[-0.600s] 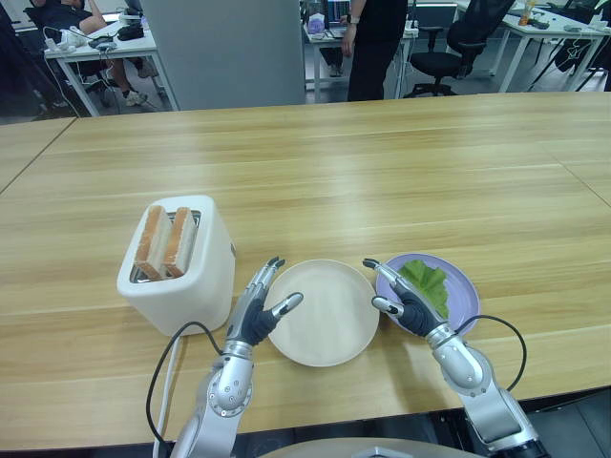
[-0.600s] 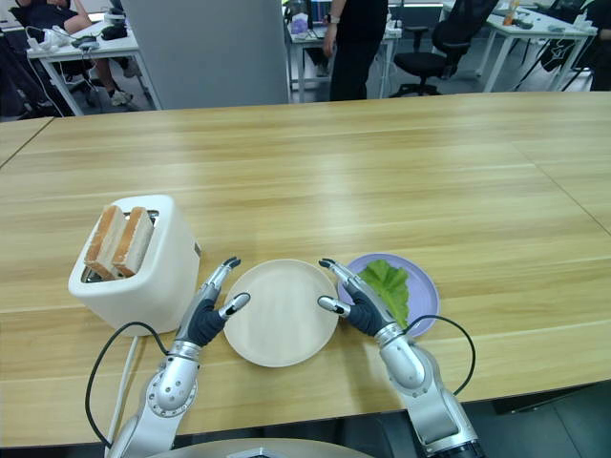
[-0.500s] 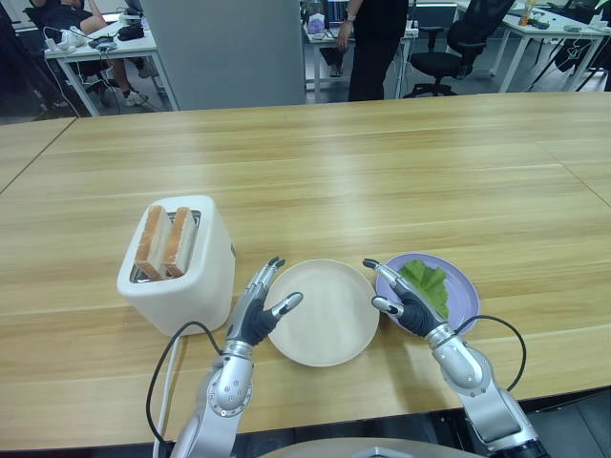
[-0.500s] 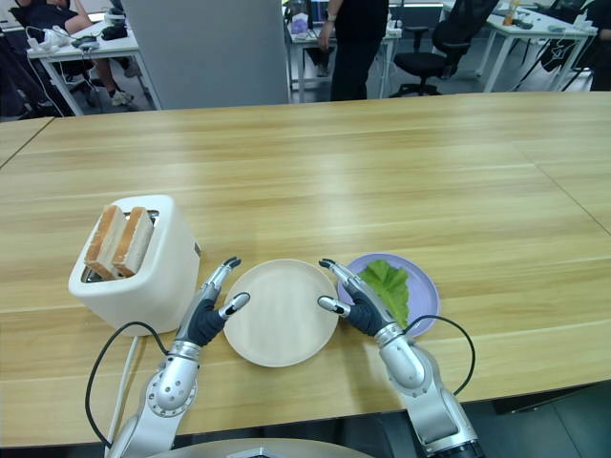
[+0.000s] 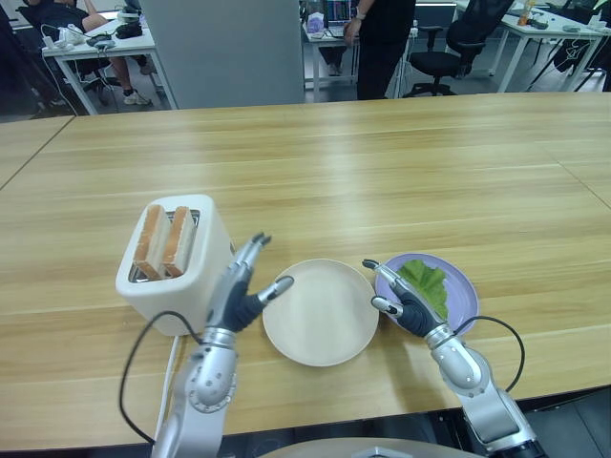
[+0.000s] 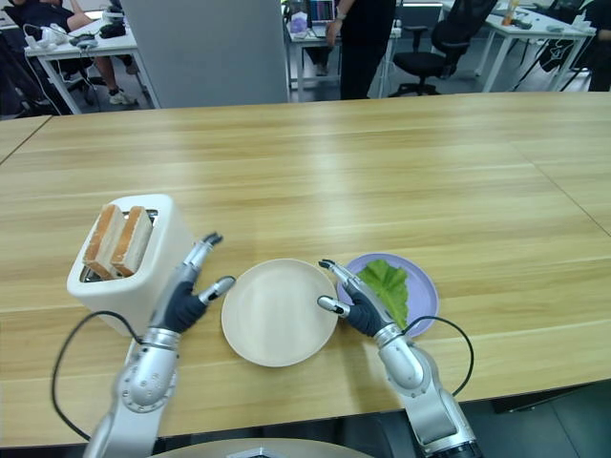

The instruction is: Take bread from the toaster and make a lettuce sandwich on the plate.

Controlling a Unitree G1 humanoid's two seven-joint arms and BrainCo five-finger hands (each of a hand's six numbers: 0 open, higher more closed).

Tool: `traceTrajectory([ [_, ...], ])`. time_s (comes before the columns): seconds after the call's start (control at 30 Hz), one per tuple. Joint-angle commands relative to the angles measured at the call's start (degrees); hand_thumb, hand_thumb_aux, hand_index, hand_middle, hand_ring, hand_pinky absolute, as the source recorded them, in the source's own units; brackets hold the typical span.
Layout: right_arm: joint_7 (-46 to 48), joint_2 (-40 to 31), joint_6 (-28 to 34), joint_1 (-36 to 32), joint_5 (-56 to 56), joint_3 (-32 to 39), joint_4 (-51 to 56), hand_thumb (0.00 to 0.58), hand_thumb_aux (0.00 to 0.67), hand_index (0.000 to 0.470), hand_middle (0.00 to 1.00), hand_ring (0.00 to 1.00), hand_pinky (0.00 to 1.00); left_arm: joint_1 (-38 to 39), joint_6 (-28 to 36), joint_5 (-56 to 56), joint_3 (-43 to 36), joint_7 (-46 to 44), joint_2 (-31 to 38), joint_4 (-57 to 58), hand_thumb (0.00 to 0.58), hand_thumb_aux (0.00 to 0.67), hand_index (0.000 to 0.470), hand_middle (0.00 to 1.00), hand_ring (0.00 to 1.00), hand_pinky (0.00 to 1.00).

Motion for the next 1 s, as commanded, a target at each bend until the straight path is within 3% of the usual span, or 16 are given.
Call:
traceTrajectory([
  [0.03, -0.07, 0.29, 0.54, 0.27, 0.22, 0.18, 0.81, 0.0, 0.0, 0.0, 0.0, 0.0, 0.0, -0.22, 5.39, 3.89, 5.53, -2.96, 1.85, -5.59, 0.0, 0.0, 0.0, 0.0, 0.0, 0.0],
  [0.53, 0.03, 0.22, 0.57, 1.3, 0.63, -0.44, 0.77, 0.0, 0.0, 0.0, 0.0, 0.0, 0.0, 4.72, 16.72, 14.82, 23.92, -7.43, 5.16, -9.86, 0.0, 0.0, 0.0, 0.0, 0.0, 0.0],
  [1.0, -0.18, 0.22, 0.51, 1.81, 1.23, -1.08, 0.6, 0.0, 0.0, 0.0, 0.0, 0.0, 0.0, 2.53, 18.86, 18.56, 25.41, -11.98, 12.08, 0.0, 0.0, 0.0, 0.0, 0.0, 0.0, 0.0],
])
